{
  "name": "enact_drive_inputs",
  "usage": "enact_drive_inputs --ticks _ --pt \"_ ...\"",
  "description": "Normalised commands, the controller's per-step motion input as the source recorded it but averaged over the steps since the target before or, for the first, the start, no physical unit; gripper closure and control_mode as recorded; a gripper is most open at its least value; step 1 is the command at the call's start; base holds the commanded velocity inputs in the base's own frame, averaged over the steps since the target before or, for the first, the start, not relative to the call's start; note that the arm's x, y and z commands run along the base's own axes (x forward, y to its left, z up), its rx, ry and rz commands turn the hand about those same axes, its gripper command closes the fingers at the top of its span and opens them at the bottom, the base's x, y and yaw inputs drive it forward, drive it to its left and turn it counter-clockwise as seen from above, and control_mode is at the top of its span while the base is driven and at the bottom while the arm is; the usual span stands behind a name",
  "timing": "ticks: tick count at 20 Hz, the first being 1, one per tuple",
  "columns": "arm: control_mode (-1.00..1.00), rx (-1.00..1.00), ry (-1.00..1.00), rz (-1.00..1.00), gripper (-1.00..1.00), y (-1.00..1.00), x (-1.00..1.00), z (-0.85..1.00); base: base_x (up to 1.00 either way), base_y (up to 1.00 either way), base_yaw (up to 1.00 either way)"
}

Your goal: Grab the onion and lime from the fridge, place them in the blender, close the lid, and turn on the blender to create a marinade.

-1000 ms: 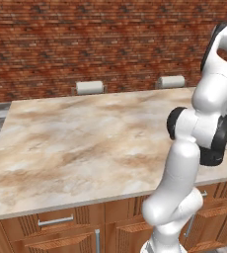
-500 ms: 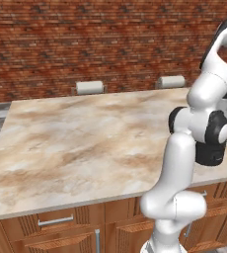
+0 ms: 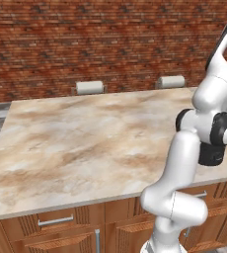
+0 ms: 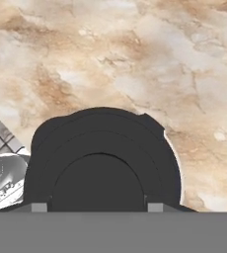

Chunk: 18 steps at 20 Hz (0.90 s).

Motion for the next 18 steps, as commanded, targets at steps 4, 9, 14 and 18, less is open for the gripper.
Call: enact_drive_inputs --ticks 4,9,14,18 --pt "-1.0 -0.09 0.0 0.0 1.0 0.13 0.0 -0.18 0.0 0.0 0.0" --pt "-1.0 -0.14 -0.08 -0.01 1.0 0.11 -0.28 -0.52 0.0 0.0 0.0" --pt "-1.0 -0.18 -0.26 -0.02 1.0 0.2 -0.44 -0.68 0.0 0.0 0.0" --pt "-1.0 -0.13 -0.32 -0.02 1.0 0.38 -0.43 -0.65 0.0 0.0 0.0"
